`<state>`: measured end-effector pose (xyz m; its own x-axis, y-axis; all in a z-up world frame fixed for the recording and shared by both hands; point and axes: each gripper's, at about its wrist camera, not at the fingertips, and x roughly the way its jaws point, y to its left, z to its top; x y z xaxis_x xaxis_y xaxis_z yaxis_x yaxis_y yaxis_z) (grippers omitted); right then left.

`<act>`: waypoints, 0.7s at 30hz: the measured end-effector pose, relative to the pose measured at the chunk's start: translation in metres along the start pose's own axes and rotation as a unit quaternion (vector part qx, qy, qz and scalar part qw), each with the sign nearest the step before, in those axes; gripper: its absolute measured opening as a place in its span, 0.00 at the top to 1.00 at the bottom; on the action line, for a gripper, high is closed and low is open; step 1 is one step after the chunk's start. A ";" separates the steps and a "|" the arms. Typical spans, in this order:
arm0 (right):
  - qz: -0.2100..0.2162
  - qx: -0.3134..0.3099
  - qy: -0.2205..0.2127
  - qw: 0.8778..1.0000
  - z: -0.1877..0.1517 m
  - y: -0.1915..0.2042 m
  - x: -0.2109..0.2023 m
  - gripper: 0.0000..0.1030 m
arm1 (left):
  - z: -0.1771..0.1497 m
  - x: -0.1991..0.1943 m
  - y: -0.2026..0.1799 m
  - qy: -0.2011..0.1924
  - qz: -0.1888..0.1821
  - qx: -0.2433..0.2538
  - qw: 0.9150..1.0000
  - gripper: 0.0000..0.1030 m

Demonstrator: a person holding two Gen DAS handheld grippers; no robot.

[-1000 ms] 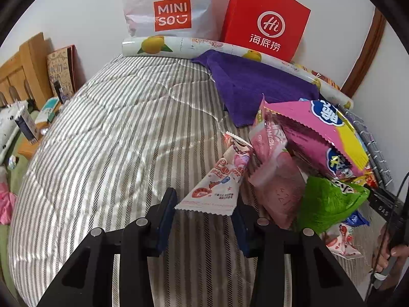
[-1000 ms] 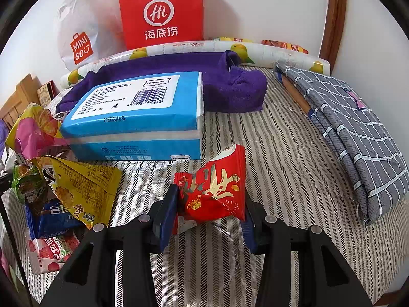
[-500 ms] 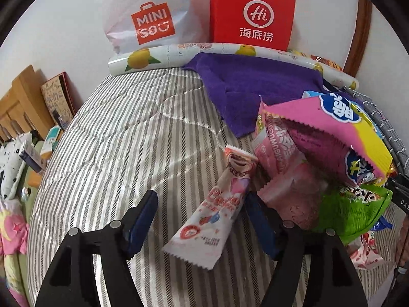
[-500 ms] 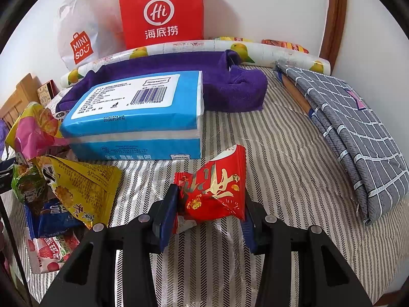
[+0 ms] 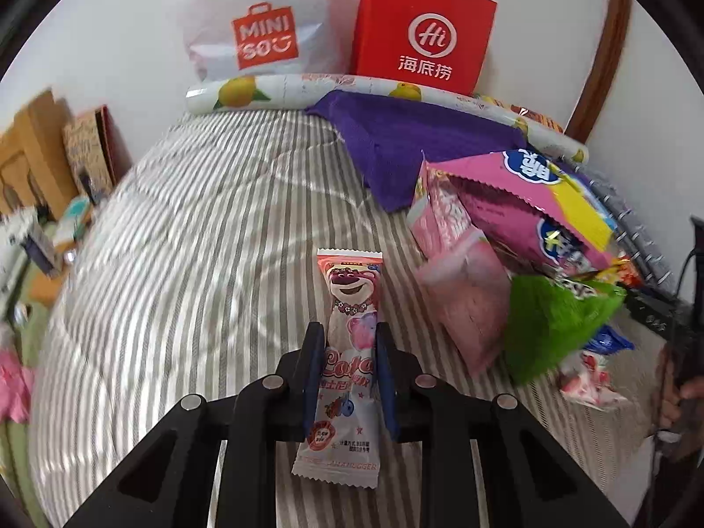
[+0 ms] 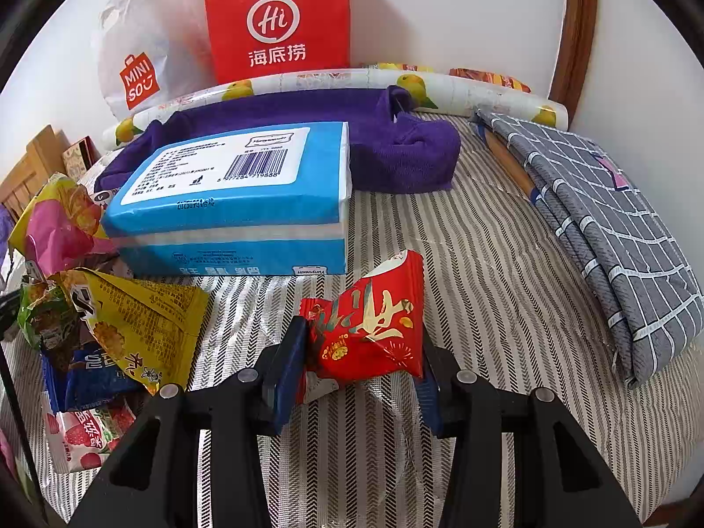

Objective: Organize snacks
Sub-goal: 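Carry the red packet with the right tool while the left carries the popsicle wrapper to the towel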

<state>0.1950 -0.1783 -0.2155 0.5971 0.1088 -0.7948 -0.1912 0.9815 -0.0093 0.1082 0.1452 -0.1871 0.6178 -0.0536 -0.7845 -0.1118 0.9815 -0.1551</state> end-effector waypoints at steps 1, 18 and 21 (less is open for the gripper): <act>0.000 0.000 0.000 1.000 0.000 0.000 0.000 0.56 | -0.002 -0.001 0.002 0.004 -0.007 -0.006 1.000 0.79; 0.010 0.006 -0.002 1.000 -0.001 -0.003 -0.001 0.56 | 0.007 0.011 -0.005 0.024 0.019 -0.040 0.999 0.64; 0.017 0.012 -0.003 1.000 -0.002 -0.005 -0.001 0.57 | 0.010 0.013 -0.006 0.027 0.020 -0.039 0.999 0.79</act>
<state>0.1940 -0.1836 -0.2160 0.5951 0.1428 -0.7909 -0.1931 0.9807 0.0318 0.1242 0.1406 -0.1906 0.5682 -0.0262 -0.8225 -0.1971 0.9661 -0.1669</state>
